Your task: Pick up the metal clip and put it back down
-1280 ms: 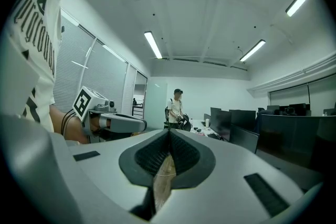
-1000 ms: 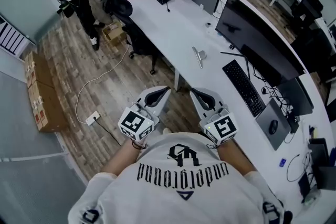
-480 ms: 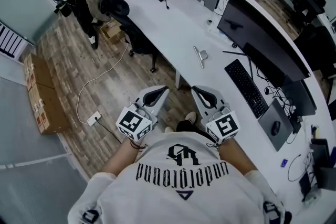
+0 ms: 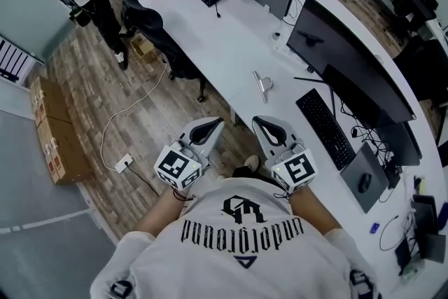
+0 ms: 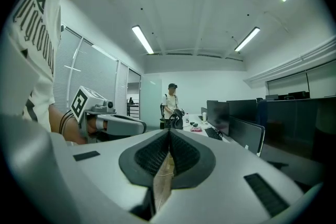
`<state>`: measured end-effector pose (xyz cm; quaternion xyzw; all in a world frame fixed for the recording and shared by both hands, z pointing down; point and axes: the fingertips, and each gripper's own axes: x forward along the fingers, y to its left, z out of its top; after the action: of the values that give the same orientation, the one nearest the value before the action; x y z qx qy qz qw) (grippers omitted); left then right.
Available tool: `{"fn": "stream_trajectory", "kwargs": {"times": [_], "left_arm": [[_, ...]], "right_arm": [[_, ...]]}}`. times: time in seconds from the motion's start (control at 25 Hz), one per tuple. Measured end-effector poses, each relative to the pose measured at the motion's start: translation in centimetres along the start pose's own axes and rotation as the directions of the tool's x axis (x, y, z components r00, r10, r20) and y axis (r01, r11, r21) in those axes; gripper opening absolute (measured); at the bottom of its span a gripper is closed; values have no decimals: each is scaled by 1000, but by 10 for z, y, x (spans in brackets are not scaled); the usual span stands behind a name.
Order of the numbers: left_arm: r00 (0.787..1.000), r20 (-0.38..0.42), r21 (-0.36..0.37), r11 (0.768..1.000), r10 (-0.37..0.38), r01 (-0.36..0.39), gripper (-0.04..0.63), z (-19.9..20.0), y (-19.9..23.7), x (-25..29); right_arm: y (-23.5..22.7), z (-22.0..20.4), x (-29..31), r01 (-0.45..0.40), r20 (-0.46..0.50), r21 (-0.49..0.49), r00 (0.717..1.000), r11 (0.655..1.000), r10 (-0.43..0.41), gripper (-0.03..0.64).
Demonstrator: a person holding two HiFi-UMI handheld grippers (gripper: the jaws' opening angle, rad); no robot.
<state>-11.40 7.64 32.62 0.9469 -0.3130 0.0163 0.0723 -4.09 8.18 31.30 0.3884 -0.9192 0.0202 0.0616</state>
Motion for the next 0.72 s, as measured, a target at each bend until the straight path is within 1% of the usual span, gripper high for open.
{"fn": "stream_trajectory", "kwargs": {"times": [0.2,0.4,0.56,0.72], "left_arm": [[1000,-9,-1,1000,-26,26,14,0,6,44],[998,-15,1,998,-59,59,14,0,6,88],[998,-7,-23,998,-60,60,14,-3,4,113],[996,-21,-12,996,-87,87,14,-3,2,136]], "right_arm": [[-43,-7,-2,25,-8,12,1000,1000,-25,15],[-87,-10,-13,67,-7,20,998,998,-67,15],[-106,-17,-20,55,-32,21,998,998,-54,15],[-124,-22,-26,68,-40,33,997,997,-67,15]]}}
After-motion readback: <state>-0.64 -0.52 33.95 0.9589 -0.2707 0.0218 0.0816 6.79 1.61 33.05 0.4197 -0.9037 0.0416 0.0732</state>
